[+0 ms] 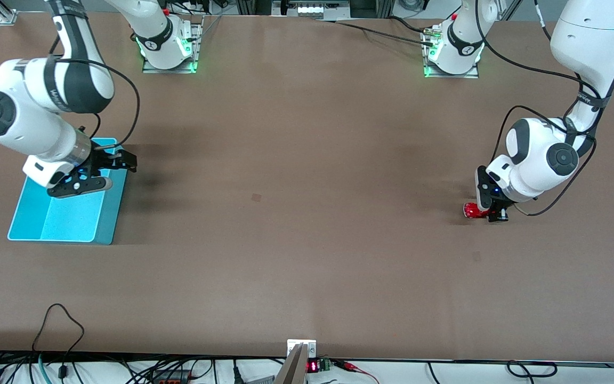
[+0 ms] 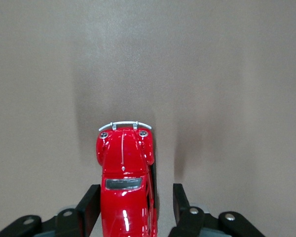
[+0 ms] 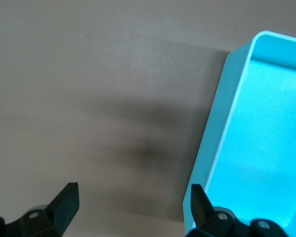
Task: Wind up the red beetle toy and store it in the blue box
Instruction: 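Close the left gripper on the car while the right gripper nears the box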
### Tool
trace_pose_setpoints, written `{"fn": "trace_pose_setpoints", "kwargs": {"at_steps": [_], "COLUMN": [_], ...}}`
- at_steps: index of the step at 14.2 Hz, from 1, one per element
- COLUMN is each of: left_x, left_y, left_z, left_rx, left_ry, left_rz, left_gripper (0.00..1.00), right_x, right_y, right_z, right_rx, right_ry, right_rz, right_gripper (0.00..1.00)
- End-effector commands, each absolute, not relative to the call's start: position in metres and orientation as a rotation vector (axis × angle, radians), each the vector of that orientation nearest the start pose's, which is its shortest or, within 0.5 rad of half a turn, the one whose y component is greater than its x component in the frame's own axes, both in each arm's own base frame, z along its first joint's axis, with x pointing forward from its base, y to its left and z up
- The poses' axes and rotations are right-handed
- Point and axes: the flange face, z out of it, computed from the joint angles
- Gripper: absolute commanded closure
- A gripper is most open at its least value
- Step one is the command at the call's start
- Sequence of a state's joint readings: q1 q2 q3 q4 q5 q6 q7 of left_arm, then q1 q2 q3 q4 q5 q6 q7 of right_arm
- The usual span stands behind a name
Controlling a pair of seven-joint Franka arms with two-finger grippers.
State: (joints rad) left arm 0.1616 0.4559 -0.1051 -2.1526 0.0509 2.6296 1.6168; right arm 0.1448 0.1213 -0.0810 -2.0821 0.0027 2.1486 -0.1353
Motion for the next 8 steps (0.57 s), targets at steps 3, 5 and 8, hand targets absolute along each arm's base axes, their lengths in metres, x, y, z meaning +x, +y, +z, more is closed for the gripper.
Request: {"fn": "trace_pose_setpoints", "kwargs": {"at_steps": [3, 5, 8], "left_x": [0.569, 0.569, 0.569], "left_y": [0.033, 0.033, 0.033], "left_z": [0.192, 0.191, 0.188], "left_rx": [-2.173, -2.171, -2.174], "left_ry": [2.255, 2.26, 2.262], "left_rz": [-0.051, -0.051, -0.047], "left_gripper": [0.58, 0.6, 0.6], "right_x": [0.546, 0.546, 0.557], "right_y": [0.037, 0.037, 0.041], "right_z": [0.327, 0.325, 0.326], "right_rx": [-3.127, -3.127, -3.128], "right_ry": [-0.302, -0.302, -0.331], "right_rz": [-0.001, 0.006, 0.002], "right_gripper": [0.0, 0.0, 0.0]}}
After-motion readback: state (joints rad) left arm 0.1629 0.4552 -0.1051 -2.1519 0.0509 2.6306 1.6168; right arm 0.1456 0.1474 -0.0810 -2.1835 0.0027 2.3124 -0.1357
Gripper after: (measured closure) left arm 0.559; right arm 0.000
